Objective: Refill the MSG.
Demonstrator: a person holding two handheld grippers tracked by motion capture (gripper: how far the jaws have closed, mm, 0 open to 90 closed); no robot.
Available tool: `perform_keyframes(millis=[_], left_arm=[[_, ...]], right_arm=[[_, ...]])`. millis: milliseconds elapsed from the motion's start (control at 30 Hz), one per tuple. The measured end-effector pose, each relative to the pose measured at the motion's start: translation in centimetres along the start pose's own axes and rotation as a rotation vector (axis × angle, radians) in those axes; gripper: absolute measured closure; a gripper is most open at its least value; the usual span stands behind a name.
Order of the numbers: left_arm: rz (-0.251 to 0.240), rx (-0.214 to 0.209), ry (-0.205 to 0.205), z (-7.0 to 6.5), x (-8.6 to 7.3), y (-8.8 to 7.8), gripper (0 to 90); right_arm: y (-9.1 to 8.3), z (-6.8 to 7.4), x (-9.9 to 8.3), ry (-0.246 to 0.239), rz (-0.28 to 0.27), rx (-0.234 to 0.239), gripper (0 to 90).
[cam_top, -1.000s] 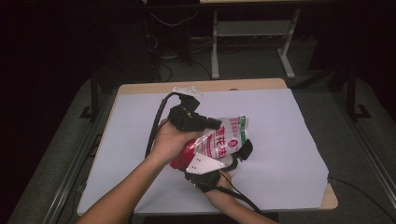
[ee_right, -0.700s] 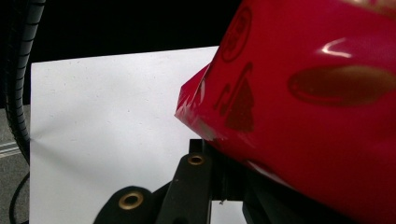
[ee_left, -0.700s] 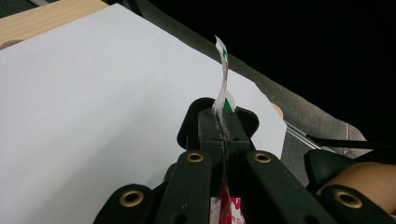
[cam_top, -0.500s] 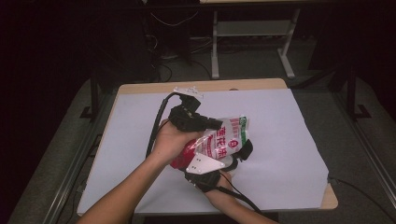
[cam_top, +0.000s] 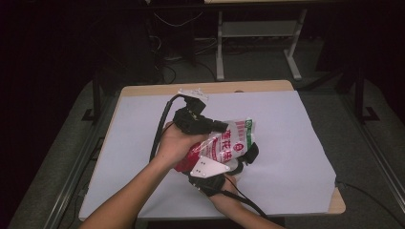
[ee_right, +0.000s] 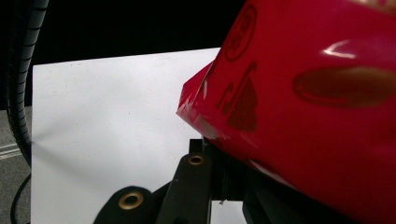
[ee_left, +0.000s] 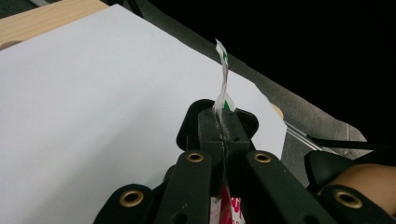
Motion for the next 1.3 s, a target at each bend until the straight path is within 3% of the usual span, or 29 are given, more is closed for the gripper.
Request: perform_keyframes(millis=[1300], left_arm=[[-0.017, 0.011, -0.011, 0.18, -0.12, -0.21, 90.0]], right_arm=[[0.12, 0.05, -0.01, -0.004, 0.003, 0.002, 89.9]])
Point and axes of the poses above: each handheld gripper's, and its own axes: y roughly forward along the jaws, x roughly out of its top, z roughly to its left, the point moved 1 cm from there along y, roughly forward along the jaws, and after that the axes turned 9 degrees about -x, right-handed, at the moved point
